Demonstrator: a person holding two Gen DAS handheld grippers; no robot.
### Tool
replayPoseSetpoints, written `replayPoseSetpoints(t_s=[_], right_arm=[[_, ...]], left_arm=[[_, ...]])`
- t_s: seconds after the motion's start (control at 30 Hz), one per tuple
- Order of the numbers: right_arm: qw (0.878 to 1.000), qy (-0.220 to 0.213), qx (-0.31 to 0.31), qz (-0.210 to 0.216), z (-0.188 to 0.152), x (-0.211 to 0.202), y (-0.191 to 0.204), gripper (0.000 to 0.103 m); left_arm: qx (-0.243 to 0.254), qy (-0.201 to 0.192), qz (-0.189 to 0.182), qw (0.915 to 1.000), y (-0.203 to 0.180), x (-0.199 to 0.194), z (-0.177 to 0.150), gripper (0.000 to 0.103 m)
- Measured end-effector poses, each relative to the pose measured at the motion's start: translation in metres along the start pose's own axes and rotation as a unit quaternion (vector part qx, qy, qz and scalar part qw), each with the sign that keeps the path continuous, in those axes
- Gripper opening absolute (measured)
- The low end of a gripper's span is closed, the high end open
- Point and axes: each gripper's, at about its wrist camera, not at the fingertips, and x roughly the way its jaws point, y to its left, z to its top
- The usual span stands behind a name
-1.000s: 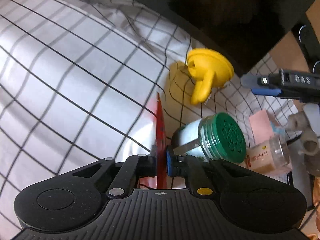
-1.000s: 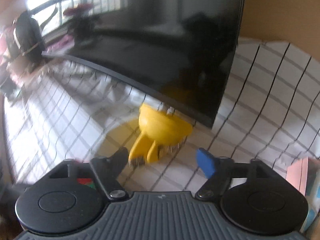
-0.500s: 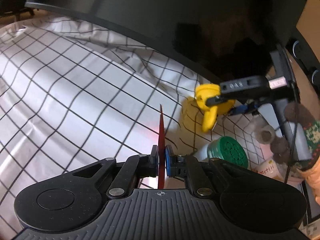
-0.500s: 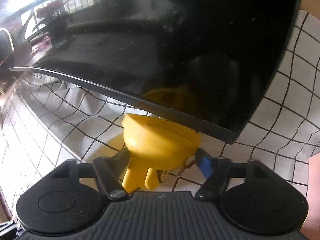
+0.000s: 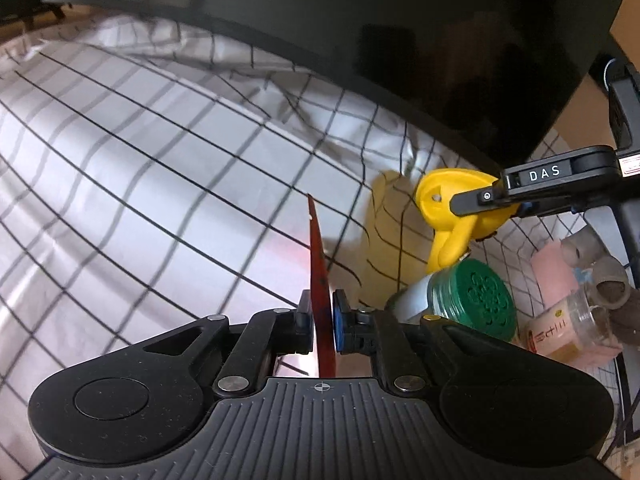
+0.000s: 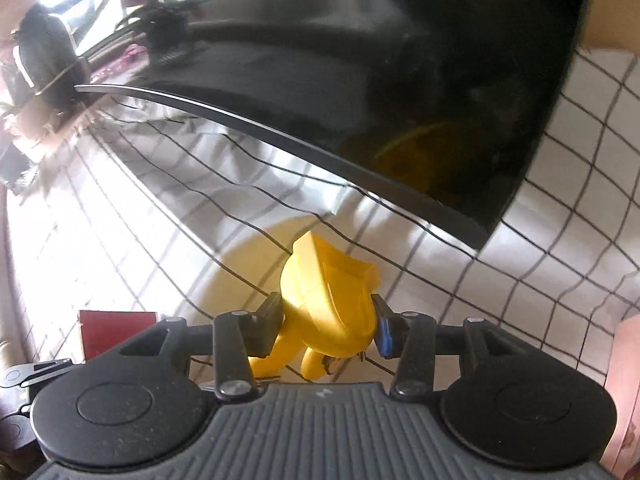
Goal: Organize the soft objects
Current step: 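Carry the funnel and red piece to the pink box and open both tools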
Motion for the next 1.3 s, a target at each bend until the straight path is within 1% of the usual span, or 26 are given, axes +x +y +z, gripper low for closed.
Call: replayPoseSetpoints(t_s=[0.03,0.1,0.2,0.27,0.3,0.33,0.4,0.6,0.73,0.8,0.93,1.03,1.17,1.3], right_arm=[[1.0,0.001,0.005,-0.001,-0.001,0.002,-0.003,0.051],[1.0,0.003,0.005,-0.002,-0.002,0.003,-0.006,0.052],[1.0,0.007,0.001,-0.004,-0.002,0.007,-0.008,0.053],[1.0,0.007,-0.01,-0.002,-0.002,0.006,-0.006,0.049],[1.0,0.006,-0.021,-0.002,0.0,0.006,-0.002,0.045],[1.0,0.004,-0.03,0.0,0.001,0.003,0.002,0.043],[0.999,-0.005,-0.048,0.005,0.002,-0.005,0.011,0.041],[0.996,-0.038,-0.076,0.028,0.005,-0.043,0.033,0.041],[0.993,-0.062,-0.09,0.044,0.005,-0.074,0.043,0.041],[0.991,-0.071,-0.101,0.046,0.004,-0.088,0.048,0.041],[0.988,-0.087,-0.116,0.045,-0.002,-0.112,0.054,0.041],[0.987,-0.096,-0.12,0.049,-0.011,-0.133,0.052,0.042],[0.986,-0.109,-0.12,0.044,-0.028,-0.158,0.041,0.042],[0.987,-0.119,-0.105,0.032,-0.048,-0.187,0.012,0.042]], left_arm=[[-0.002,0.007,-0.006,1.0,0.0,0.004,-0.001,0.011],[-0.006,0.016,-0.013,0.9998,0.0,0.01,-0.002,0.012],[-0.012,0.014,-0.015,0.9997,0.001,0.014,-0.004,0.011],[-0.022,0.009,-0.022,0.9995,0.002,0.012,-0.007,0.011],[-0.027,0.007,-0.022,0.9994,0.003,0.011,-0.009,0.011],[-0.028,0.004,-0.021,0.9994,0.002,0.009,-0.012,0.011],[-0.03,0.002,-0.033,0.999,0.004,0.005,-0.015,0.009],[-0.055,-0.035,-0.04,0.9971,0.015,-0.021,-0.017,0.008],[-0.055,-0.061,-0.044,0.9957,0.015,-0.041,-0.014,0.008],[-0.056,-0.069,-0.047,0.9949,0.013,-0.049,-0.013,0.008],[-0.049,-0.082,-0.043,0.9945,0.006,-0.065,-0.011,0.008],[-0.051,-0.093,-0.047,0.9933,-0.001,-0.078,-0.008,0.008],[-0.045,-0.106,-0.064,0.9912,-0.021,-0.092,0.0,0.008],[-0.032,-0.11,-0.08,0.9902,-0.049,-0.096,0.002,0.008]])
